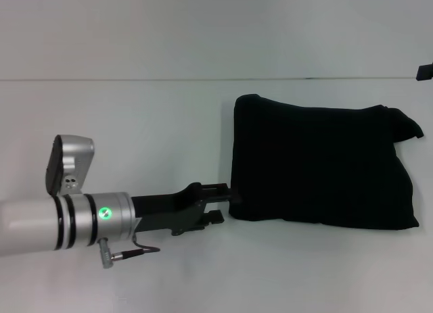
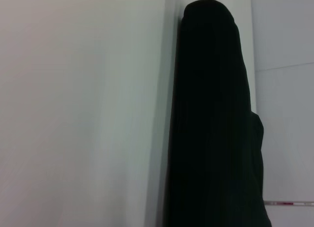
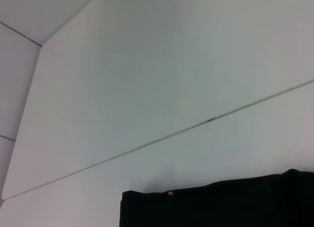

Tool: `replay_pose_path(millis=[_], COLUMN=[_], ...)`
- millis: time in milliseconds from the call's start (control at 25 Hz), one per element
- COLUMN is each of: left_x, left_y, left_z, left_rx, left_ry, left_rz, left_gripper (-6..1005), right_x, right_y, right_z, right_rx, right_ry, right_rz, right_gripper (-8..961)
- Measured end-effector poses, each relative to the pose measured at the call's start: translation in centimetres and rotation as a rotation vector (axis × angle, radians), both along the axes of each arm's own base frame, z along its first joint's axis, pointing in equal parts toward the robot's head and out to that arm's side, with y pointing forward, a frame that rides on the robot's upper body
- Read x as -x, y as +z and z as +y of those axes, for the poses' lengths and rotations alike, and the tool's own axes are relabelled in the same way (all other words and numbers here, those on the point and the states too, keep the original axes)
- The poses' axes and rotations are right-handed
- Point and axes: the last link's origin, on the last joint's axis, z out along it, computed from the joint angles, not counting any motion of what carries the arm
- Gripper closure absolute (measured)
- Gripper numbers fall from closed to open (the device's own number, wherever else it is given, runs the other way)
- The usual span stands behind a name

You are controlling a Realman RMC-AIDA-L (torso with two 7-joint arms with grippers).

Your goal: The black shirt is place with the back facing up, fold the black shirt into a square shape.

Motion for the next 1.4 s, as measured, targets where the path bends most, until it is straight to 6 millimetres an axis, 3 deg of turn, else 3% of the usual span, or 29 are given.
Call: replay_pose_path(millis=[200,640,840,1400], left_x=[-0.4,-1.6,-2.0,-2.0], left_y=[-1.0,-2.3,-2.4,-2.1], left_z=[0.5,1.2,1.6,1.6], left_rx=[-0.002,0.002,-0.005,0.000], left_ry=[0.012,-0.010,-0.037,-0.084], left_rz=[0.031,0.064,0.075,0.096], left_gripper=[347,362,433,849], right_x=[0.0,0.0,0.0,0.1], right_y=[0.1,0.2,0.2,0.2], right_z=[0.0,0.1,0.1,0.2], right_rx=[-0.004,-0.013,-0.015,-0.024], right_ry=[0.002,0.003,0.002,0.002], right_rz=[0.002,0.001,0.004,0.005], right_gripper=[292,289,289,286])
